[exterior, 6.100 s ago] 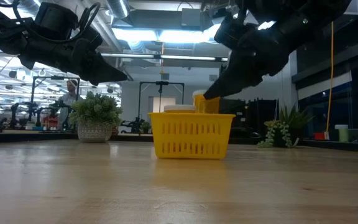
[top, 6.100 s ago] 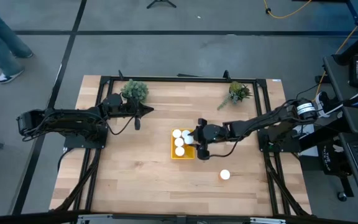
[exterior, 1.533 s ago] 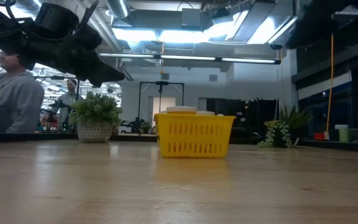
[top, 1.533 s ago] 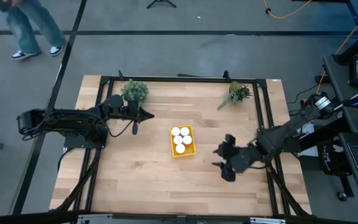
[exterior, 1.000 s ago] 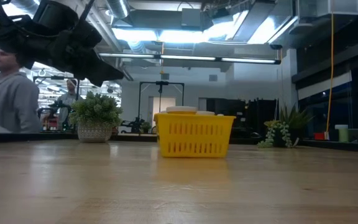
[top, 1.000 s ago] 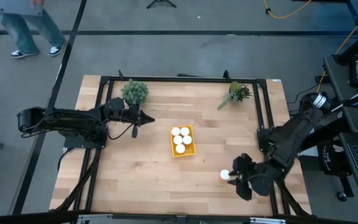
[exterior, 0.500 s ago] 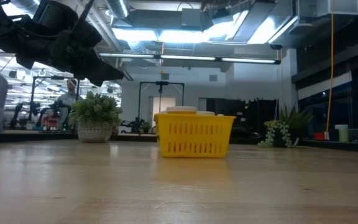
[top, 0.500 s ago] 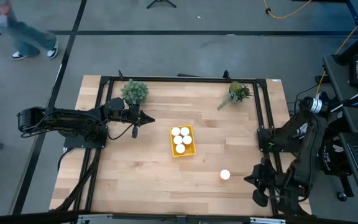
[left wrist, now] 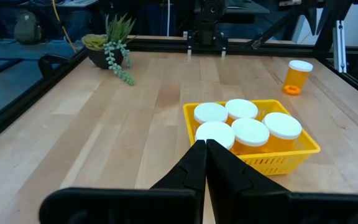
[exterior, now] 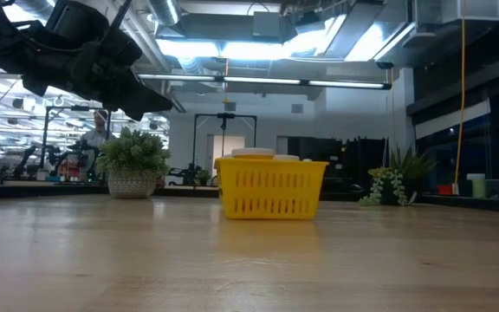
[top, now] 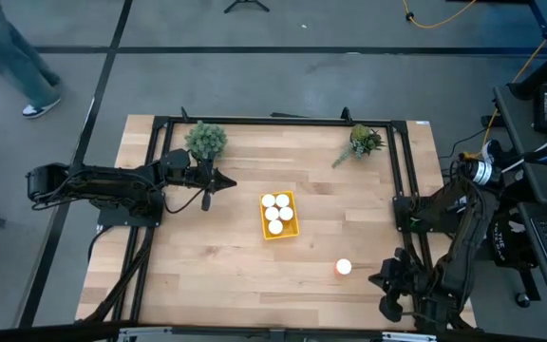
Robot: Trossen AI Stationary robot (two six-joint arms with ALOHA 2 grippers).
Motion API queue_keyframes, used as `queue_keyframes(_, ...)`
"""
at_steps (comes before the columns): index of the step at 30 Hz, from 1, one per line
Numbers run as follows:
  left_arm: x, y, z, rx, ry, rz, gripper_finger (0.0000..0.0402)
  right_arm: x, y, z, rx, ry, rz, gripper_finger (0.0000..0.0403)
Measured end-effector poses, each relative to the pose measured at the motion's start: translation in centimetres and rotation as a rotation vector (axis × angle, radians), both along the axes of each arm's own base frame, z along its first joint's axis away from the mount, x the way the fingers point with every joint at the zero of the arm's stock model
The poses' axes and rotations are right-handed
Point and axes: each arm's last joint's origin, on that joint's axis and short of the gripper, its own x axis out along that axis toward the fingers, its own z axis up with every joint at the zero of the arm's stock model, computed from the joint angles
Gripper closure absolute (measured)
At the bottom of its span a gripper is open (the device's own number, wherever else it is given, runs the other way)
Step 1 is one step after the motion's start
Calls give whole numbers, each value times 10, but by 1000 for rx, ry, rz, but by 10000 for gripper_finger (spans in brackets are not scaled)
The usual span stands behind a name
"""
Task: Pick and place pill bottles into a basket
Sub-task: Put the orange pill bottle into the yellow bin
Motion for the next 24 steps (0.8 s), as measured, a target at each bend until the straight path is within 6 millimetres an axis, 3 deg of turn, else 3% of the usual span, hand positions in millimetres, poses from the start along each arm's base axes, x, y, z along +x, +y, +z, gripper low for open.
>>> queue_keyframes(6, 0, 0, 0, -3, 0, 1, 397, 0, 1, -1, -5, -2, -2, 334)
queue_keyframes(19, 0, 0, 0, -3, 0, 0, 397, 5, -2, -1, -14, 0, -16, 154)
queue_keyframes(24, 0, 0, 0, -3, 0, 0, 394, 4, -2, -4, -41, 10, -17, 115)
